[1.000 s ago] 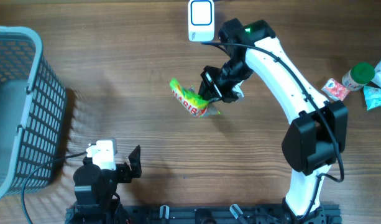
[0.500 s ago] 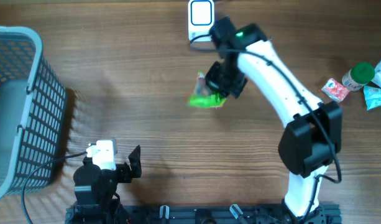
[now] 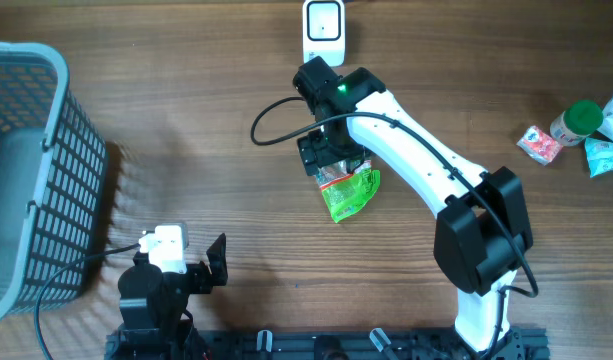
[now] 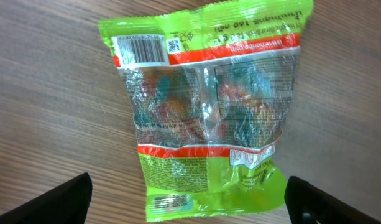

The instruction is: Scan the item barcode

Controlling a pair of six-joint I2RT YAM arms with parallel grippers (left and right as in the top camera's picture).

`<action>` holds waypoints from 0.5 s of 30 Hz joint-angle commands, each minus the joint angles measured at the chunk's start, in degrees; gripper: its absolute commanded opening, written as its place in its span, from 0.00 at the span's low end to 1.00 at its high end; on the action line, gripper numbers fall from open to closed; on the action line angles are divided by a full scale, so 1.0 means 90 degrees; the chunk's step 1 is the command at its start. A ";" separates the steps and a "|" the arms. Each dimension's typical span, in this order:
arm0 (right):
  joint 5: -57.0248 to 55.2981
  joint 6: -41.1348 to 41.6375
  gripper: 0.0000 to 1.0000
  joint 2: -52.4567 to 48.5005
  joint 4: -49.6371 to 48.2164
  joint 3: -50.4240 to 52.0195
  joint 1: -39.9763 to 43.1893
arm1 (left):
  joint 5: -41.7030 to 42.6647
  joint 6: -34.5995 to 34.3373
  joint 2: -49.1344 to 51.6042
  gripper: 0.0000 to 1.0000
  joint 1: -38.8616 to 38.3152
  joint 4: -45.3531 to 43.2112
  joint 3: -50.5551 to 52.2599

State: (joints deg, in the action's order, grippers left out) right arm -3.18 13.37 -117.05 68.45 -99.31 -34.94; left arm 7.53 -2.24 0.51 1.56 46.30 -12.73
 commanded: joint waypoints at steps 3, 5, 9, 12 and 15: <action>0.0301 -0.1770 1.00 0.0017 -0.0867 0.0848 0.0087 | -0.0015 0.0012 -0.0022 1.00 0.0024 -0.0017 0.0012; 0.0372 -0.1656 1.00 0.0017 -0.1423 0.1294 0.0396 | -0.0015 0.0012 -0.0022 1.00 0.0024 -0.0017 0.0012; 0.1664 -0.1719 1.00 0.0019 -0.1668 0.1309 0.1260 | -0.0015 0.0012 -0.0022 1.00 0.0024 -0.0015 0.0012; 0.3524 -0.2276 1.00 -0.0075 -0.1792 0.1314 0.1989 | -0.0015 0.0012 -0.0022 1.00 0.0024 -0.0017 0.0012; 0.3910 -0.2331 1.00 -0.0316 -0.1773 0.1338 0.2329 | -0.0015 0.0012 -0.0022 1.00 0.0024 -0.0017 0.0012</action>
State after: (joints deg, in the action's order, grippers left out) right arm 20.69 -4.38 -117.16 52.42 -87.44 -15.59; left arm 7.53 -2.24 0.51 1.56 46.30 -12.73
